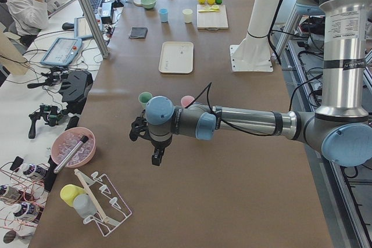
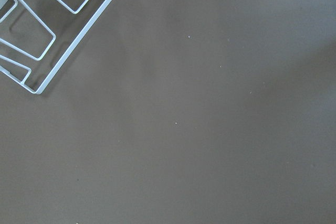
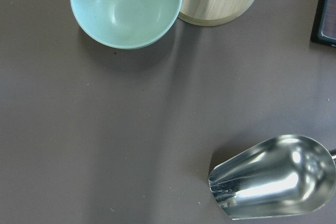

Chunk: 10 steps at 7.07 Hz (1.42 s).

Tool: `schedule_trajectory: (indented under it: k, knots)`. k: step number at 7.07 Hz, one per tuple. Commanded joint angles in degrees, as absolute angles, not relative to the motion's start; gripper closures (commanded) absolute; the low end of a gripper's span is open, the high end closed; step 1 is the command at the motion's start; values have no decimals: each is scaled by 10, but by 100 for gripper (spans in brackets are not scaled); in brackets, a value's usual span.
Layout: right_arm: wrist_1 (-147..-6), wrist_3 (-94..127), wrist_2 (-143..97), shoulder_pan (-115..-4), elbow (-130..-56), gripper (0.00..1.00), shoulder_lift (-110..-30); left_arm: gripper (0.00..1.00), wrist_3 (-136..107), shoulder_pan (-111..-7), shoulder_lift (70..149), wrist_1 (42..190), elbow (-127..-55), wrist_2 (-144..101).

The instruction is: Place all cups on tray

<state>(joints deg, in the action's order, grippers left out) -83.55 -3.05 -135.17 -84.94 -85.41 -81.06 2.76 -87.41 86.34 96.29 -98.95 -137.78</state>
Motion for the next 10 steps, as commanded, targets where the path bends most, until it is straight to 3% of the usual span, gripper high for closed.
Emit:
schedule_trajectory:
  k: [1, 5, 10]
  knots:
    - [-797, -29, -1354, -817, -859, 0, -815, 2, -21, -856, 857, 968, -1028, -1379]
    - [-796, 197, -1373, -720, -1007, 2, -852, 2, -308, -733, 838, 1072, -1115, -1366]
    - [-795, 302, -1355, -599, -1048, 5, -853, 2, -504, -564, 841, 1073, -1187, -1264]
